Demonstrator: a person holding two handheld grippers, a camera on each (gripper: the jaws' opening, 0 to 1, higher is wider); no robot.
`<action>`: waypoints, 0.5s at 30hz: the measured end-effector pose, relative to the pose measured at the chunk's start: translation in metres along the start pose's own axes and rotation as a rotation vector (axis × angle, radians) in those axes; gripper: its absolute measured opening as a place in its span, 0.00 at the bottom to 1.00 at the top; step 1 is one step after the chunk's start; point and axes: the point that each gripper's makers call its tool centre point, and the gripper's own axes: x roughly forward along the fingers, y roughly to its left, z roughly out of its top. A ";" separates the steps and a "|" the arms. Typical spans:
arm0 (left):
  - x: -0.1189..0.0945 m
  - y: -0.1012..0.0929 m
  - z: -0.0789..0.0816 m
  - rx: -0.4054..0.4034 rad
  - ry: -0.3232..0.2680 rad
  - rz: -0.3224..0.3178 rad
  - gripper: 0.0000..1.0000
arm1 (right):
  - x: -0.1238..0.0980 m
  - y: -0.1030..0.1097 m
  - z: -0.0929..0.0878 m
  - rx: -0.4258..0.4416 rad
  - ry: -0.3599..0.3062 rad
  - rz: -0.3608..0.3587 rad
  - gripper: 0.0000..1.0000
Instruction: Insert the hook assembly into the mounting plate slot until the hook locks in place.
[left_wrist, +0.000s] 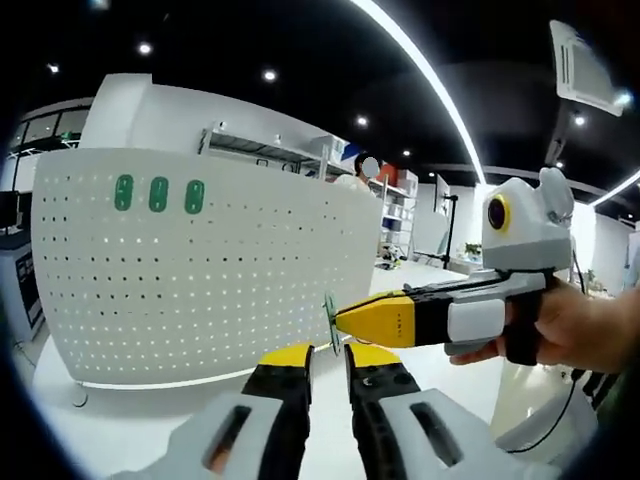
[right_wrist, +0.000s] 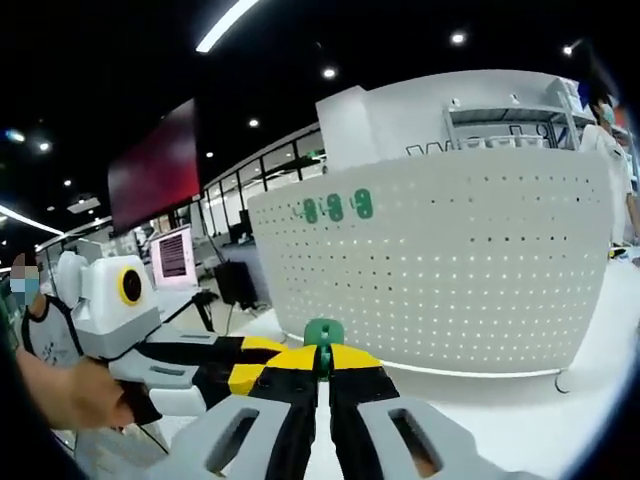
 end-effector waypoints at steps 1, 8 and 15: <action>0.000 0.000 0.000 0.003 0.001 -0.001 0.15 | 0.000 0.000 0.000 -0.001 0.000 -0.001 0.01; 0.000 -0.003 -0.002 0.015 0.013 -0.021 0.20 | 0.000 -0.002 0.001 0.000 -0.002 -0.003 0.01; -0.001 -0.005 -0.005 0.047 0.037 -0.035 0.25 | 0.000 -0.003 0.001 0.001 -0.001 -0.005 0.01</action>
